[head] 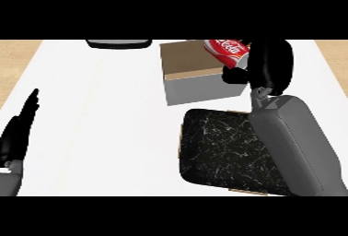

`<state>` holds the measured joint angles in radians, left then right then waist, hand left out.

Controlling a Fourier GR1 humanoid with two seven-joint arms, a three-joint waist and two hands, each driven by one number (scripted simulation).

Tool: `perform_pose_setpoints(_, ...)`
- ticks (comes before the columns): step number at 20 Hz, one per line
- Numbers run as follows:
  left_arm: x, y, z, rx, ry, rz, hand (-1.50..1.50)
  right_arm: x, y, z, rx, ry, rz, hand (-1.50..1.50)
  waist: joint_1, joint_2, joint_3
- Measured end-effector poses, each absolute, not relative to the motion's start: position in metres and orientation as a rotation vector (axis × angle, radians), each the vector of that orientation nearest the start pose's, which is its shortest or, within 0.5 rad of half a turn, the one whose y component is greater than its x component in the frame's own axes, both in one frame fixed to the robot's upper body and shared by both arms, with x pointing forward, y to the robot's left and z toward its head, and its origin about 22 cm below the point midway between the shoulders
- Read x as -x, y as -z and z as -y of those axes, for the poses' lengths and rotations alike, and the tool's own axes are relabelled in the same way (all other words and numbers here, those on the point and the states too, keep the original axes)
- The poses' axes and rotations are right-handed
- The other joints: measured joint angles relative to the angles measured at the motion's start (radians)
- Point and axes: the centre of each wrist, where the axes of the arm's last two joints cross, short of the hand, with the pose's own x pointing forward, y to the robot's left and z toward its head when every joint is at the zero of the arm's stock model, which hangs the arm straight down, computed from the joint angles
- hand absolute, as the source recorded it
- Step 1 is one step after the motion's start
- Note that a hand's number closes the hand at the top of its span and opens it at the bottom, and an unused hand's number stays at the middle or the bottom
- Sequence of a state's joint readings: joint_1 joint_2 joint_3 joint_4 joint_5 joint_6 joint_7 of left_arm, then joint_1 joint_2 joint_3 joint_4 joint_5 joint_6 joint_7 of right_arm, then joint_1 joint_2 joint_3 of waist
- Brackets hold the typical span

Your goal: Pick the can from the tray and place it in the cardboard box

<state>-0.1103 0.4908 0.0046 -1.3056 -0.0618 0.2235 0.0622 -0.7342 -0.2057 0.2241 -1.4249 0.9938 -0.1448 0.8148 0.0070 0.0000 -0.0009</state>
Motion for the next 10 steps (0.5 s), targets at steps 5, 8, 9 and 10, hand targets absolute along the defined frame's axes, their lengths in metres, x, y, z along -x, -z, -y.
perform_pose_setpoints(5,-0.264,-0.018,-0.356,-0.638,0.225,1.375,0.0,-0.392,-0.173,0.129,1.114,-0.418,1.442,1.5,0.014,0.005,0.001)
perform_pose_setpoints(8,-0.266,-0.014,-0.353,-0.632,0.225,1.374,0.0,-0.413,-0.173,0.124,1.08,-0.396,1.428,1.5,0.018,0.007,0.001)
perform_pose_setpoints(9,-0.268,-0.016,-0.353,-0.63,0.23,1.381,0.0,-0.42,-0.171,0.123,1.072,-0.388,1.425,1.5,0.021,0.009,0.001)
perform_pose_setpoints(10,-0.268,-0.013,-0.353,-0.628,0.232,1.383,0.0,-0.428,-0.171,0.125,1.067,-0.384,1.418,1.5,0.024,0.011,0.001)
